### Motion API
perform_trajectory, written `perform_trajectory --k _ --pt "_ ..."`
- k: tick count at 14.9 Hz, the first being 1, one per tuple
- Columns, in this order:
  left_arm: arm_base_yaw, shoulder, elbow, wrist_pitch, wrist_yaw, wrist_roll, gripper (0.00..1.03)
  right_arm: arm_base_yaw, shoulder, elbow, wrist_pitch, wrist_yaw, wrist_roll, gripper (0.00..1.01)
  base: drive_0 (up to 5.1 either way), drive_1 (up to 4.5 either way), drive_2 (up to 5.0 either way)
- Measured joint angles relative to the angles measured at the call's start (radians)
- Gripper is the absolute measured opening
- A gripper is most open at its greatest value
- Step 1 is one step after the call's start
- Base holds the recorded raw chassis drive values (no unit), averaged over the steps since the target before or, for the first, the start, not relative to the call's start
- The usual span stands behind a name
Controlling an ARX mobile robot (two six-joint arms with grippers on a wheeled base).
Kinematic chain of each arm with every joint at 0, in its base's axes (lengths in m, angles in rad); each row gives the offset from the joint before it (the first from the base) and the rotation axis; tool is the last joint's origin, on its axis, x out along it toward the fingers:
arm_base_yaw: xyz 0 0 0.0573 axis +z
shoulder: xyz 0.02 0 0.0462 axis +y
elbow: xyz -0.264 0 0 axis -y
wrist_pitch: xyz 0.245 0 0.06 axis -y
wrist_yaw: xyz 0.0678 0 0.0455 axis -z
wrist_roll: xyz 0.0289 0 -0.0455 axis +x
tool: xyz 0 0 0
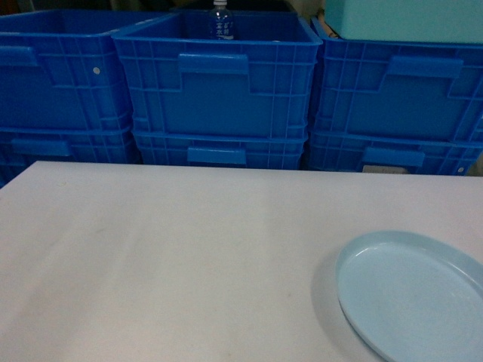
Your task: Place blue tray on left shelf second layer neatly
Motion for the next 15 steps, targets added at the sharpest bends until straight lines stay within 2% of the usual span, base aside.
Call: perform_trajectory --k 11,12,13,15 --pt "0.0 0.0 0.0 0.0 0.0 0.0 0.98 0.0 0.0 0.0 0.0 0.0 0.0 0.98 0.0 0.0 0.0" --pt "0.0 0.0 0.0 0.0 0.0 0.0 0.98 -0.027 0.006 0.0 -0.033 -0.04 0.018 0.98 0.0 0.0 0.0" --pt "0.0 0.0 0.0 0.0 0.0 0.0 0.98 -0.043 0.277 0.043 0.171 -0.102 0.117 0.98 0.0 0.0 0.0" --pt "0.0 0.0 0.0 0.0 0.0 0.0 0.98 -0.053 0.532 0.158 0.321 -0.158 0.196 0.98 0.0 0.0 0.0"
